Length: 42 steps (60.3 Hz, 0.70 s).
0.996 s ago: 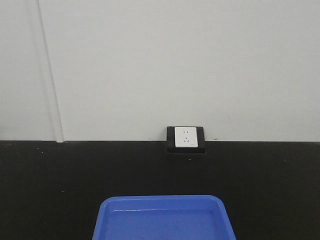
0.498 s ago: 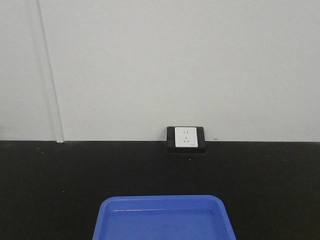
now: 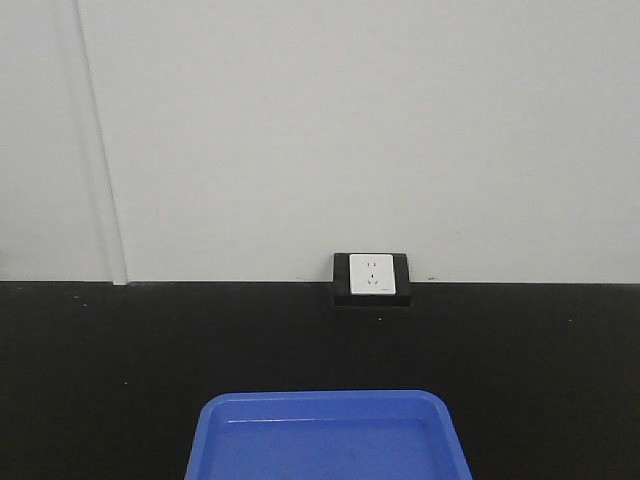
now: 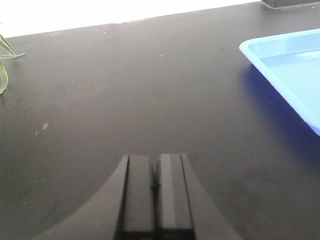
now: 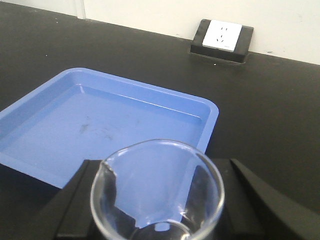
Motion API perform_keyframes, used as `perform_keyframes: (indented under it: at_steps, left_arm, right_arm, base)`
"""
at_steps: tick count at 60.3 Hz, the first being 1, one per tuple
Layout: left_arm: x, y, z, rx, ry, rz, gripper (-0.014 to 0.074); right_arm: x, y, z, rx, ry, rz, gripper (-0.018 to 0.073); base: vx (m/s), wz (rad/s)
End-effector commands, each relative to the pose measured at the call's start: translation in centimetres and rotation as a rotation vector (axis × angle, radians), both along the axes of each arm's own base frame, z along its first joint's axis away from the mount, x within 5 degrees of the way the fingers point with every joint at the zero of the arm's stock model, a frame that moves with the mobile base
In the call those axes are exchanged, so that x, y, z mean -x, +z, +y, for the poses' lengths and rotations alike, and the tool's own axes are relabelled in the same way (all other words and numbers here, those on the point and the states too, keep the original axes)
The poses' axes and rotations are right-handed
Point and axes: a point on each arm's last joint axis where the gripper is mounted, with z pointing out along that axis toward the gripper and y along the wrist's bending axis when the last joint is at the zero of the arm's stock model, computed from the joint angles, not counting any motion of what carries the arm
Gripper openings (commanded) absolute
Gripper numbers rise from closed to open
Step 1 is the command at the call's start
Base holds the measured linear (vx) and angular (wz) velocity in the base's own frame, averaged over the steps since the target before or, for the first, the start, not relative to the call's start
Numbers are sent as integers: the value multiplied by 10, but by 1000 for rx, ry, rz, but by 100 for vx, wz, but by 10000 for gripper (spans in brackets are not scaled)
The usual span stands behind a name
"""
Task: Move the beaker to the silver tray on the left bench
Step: 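Turn the base away from the blue tray bench, holding the beaker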
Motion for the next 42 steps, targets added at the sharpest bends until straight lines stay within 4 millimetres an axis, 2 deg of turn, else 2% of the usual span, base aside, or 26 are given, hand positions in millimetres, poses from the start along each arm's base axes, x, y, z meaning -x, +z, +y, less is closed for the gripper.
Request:
perform_keyframes:
  at_steps: [1,42]
  left_arm:
    - [-2,0,-1,7,-11,-62,1]
    - [-2,0,-1,7,-11,-62,1]
  right_arm:
    - [-1,13,4,-29,33,-59,-11]
    - [-1,13,4,-29,33,-59,-11]
  base:
    - [0,0]
    - [0,0]
